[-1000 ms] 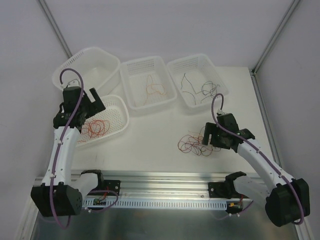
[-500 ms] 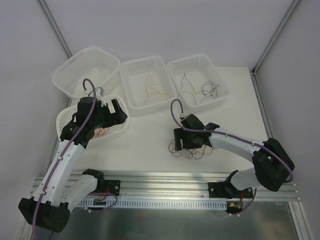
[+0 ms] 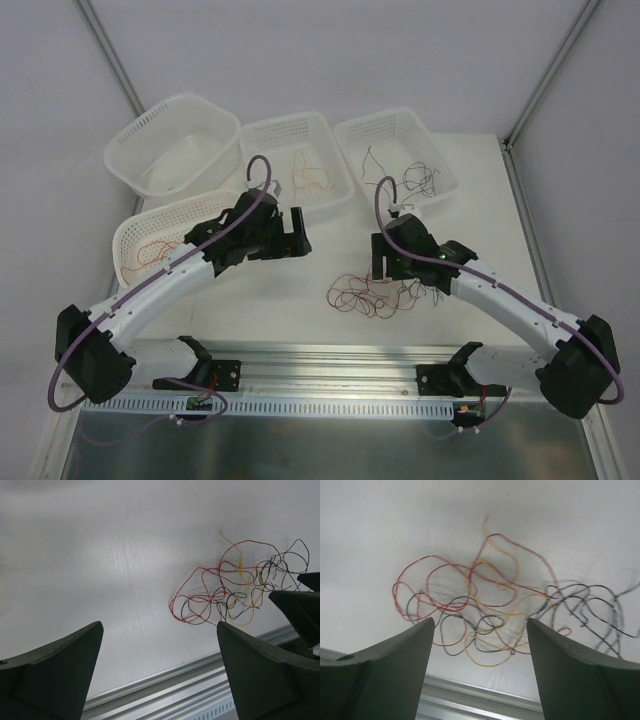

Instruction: Untangle the cables

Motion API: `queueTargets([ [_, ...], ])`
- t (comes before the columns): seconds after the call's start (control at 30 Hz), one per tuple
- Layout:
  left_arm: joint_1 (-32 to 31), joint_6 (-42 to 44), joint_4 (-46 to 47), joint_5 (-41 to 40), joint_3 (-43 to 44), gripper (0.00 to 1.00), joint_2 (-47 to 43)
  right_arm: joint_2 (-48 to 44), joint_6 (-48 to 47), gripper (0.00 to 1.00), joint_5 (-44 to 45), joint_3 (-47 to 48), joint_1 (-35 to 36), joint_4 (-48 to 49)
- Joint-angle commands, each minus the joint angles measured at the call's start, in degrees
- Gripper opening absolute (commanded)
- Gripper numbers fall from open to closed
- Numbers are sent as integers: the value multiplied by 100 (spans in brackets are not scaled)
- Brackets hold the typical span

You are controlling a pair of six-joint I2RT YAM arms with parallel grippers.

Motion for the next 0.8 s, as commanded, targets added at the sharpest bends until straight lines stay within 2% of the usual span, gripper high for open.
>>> queueTargets([
  [0.0, -670, -581, 295, -559, 621, 98, 664, -637, -42, 78, 706, -232, -388, -514],
  [0.2, -1348, -1046, 339, -700, 1684, 95, 2246, -1271, 54, 78, 408, -777, -1502, -532],
  [0.37, -1761, -1407, 383, -621, 2554, 89, 3554, -1745, 230, 79, 4, -1252, -1847, -224],
  [0.5, -1911, -1601, 410, -410, 3065, 84, 4312, -1773, 222, 79, -348, -1481, -1997, 30],
  [0.7, -1999, -1839, 418, -173, 3409, 63, 5095, -1781, 230, 79, -462, -1648, -2085, 224],
  [0.77, -2017, -1909, 401, -112, 3374, 51, 5201, -1755, 222, 79, -541, -1718, -2094, 294],
])
